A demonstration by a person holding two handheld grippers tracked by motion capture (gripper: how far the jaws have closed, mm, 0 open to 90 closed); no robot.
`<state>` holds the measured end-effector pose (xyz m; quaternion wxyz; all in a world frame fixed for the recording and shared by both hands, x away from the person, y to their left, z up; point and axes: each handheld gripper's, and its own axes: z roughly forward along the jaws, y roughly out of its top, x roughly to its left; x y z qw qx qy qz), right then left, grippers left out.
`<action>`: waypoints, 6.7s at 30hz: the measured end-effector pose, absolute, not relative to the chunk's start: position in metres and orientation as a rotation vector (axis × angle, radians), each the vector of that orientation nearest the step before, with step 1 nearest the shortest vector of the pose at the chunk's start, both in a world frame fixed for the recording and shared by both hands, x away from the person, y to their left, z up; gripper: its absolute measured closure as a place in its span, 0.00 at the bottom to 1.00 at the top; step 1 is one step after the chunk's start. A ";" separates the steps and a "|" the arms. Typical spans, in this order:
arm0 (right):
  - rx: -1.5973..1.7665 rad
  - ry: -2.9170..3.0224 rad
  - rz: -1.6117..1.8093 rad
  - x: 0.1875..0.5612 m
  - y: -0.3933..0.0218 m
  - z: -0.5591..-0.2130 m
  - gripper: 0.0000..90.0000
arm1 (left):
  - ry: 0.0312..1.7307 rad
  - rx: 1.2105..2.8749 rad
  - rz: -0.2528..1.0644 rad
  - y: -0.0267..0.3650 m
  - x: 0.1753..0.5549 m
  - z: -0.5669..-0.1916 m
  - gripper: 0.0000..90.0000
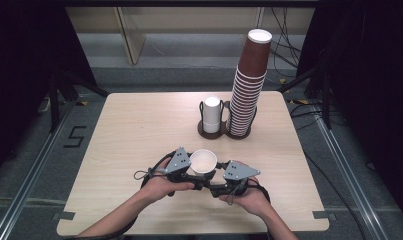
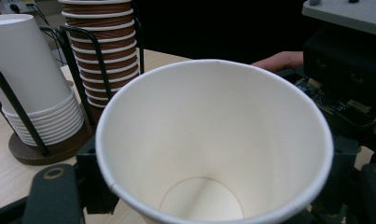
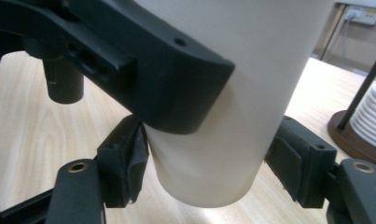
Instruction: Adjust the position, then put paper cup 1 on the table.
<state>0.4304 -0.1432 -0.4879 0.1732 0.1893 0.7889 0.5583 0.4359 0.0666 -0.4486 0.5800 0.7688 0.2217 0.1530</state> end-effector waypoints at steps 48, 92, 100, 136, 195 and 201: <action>0.792 2.153 1.487 0.428 -0.186 -0.482 0.17 | 0.850 1.646 0.763 0.221 0.417 -0.448 0.29; 0.865 2.134 1.473 0.433 -0.190 -0.483 0.17 | 1.226 1.599 0.921 0.244 0.445 -0.480 0.28; 0.843 2.114 1.474 0.433 -0.189 -0.484 0.17 | 1.228 1.613 0.909 0.239 0.449 -0.483 0.28; 0.881 2.104 1.476 0.434 -0.191 -0.478 0.09 | 1.170 1.713 0.740 0.208 0.449 -0.491 0.05; 0.988 1.614 1.604 0.536 -0.231 -0.284 0.01 | 0.618 1.595 0.717 0.001 0.522 -0.349 0.00; 1.029 1.601 1.559 0.564 -0.232 -0.261 0.01 | 0.638 1.587 0.708 -0.018 0.551 -0.337 0.01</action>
